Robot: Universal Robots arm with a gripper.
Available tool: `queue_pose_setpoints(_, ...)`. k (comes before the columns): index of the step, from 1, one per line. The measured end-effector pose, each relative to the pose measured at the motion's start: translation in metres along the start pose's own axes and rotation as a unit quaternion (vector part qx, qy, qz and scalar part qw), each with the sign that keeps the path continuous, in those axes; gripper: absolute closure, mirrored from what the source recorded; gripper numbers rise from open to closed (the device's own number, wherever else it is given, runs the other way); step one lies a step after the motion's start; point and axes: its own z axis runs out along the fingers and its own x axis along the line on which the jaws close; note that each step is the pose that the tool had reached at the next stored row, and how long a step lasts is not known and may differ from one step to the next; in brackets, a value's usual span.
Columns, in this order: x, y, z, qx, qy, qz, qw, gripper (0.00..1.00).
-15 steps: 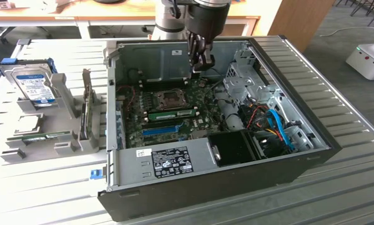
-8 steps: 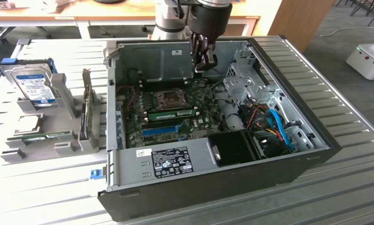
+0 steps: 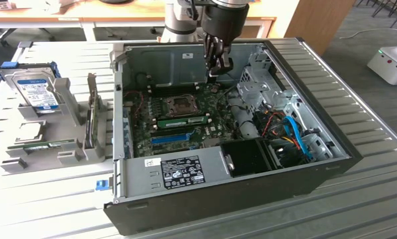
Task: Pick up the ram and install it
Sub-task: 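Press down the ram until it locks into place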
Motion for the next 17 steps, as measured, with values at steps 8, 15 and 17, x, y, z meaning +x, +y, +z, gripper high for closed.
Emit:
queue_pose_setpoints(8,0.0,-0.0001,0.0007,0.0,-0.0001,0.0,1.0,0.89)
queue_pose_setpoints(15,0.0,-0.0003,0.011,0.0,0.0,0.0,1.0,0.89)
queue_pose_setpoints(17,0.0,-0.0004,0.0145,0.0,-0.0001,0.0,1.0,0.89)
